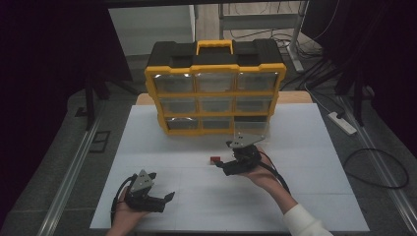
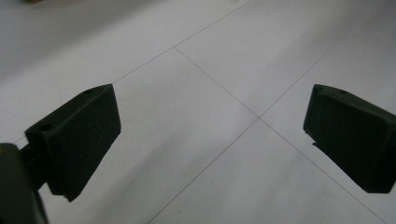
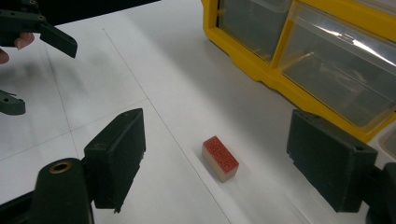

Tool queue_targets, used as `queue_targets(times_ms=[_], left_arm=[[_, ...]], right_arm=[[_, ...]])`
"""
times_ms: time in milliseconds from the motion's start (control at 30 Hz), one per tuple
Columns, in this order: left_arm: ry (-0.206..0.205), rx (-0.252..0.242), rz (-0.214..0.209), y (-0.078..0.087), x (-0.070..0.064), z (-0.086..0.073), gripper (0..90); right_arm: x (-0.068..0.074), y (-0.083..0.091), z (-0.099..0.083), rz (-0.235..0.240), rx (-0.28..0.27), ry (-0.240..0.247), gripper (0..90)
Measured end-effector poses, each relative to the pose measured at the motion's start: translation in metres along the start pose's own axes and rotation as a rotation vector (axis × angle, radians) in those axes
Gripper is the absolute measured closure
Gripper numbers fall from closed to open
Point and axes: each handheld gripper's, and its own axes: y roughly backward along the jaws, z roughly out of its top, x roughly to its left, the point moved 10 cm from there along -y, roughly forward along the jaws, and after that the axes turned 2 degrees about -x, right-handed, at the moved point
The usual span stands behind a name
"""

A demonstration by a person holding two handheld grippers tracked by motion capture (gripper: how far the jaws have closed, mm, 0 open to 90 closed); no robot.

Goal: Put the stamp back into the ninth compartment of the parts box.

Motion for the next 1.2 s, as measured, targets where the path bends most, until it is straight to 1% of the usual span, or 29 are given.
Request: queue_targets(times_ms=[367,467,700,900,967,1200], left_arm=[[-0.003,0.001,-0.002,0.0,0.0,0.0,4.3],[-0.003,0.001,-0.002,0.0,-0.001,0.0,4.3],[-0.005,0.003,-0.003,0.0,-0.001,0.0,4.4],[-0.01,0.007,-0.006,0.0,-0.001,-0.001,4.4],[-0.01,0.007,-0.007,0.0,-0.001,-0.001,4.4],[-0.011,0.007,-0.008,0.0,-0.001,-0.001,4.4]], right_arm=[[0.002,-0.014,-0.002,0.019,0.028,0.002,20.0],[0.002,-0.02,-0.003,0.025,0.034,-0.002,20.2],[-0.001,-0.034,-0.011,0.033,0.068,-0.008,20.5],[-0.003,-0.043,-0.018,0.035,0.094,-0.011,22.7],[-0.003,-0.044,-0.019,0.028,0.097,0.004,23.7],[0.0,-0.05,-0.024,0.027,0.122,0.021,23.7]])
